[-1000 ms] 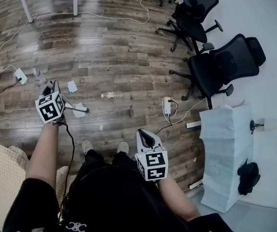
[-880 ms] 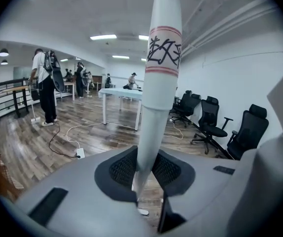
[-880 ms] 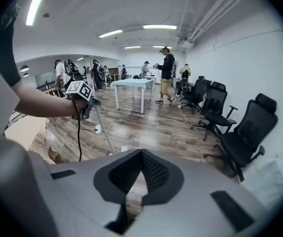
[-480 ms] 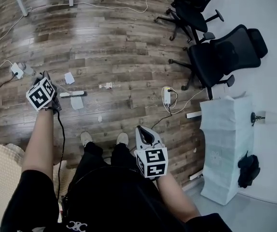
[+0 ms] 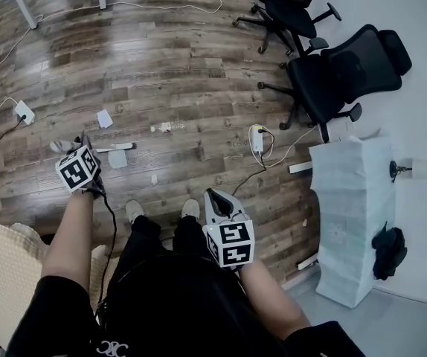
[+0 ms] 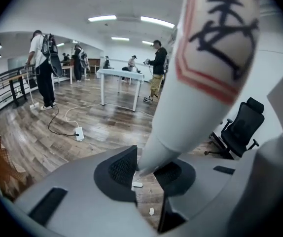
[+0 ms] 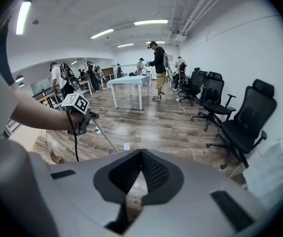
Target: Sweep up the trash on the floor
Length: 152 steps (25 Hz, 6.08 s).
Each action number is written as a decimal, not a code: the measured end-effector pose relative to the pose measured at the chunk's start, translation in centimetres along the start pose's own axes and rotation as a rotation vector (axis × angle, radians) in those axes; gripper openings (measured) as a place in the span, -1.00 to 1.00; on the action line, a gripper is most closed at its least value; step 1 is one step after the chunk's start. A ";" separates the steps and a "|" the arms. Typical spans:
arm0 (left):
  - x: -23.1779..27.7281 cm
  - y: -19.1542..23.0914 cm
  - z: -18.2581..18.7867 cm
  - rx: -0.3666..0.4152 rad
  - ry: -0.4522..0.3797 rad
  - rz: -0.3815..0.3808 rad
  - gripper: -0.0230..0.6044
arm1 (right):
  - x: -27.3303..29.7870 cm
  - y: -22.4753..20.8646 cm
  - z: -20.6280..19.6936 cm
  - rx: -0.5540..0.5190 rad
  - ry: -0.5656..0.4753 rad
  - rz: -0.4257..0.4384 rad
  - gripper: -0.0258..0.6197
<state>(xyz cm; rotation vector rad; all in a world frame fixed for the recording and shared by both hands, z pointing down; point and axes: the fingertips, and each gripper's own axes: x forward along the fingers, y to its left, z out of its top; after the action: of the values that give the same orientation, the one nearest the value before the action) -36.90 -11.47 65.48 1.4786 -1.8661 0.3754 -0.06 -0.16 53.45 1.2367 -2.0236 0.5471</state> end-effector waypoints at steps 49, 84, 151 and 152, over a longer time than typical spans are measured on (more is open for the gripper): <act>-10.4 -14.0 -7.7 -0.071 0.008 0.102 -0.69 | -1.2 -12.4 -2.3 -0.108 -0.062 0.227 -0.88; 10.6 3.3 22.9 0.055 -0.170 0.009 -0.69 | 11.2 -0.7 10.7 -0.014 0.044 -0.029 -0.88; 3.1 -7.8 0.6 0.152 0.155 -0.057 -0.70 | 2.9 -6.6 0.4 -0.036 0.052 0.053 -0.88; 2.8 -8.3 0.1 0.147 0.151 -0.053 -0.70 | 2.6 -7.1 -0.1 -0.044 0.050 0.058 -0.88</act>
<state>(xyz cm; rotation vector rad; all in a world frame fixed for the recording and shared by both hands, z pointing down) -29.40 -16.05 65.63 1.5482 -1.7073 0.5924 5.51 -4.92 55.45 1.1304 -2.0238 0.5529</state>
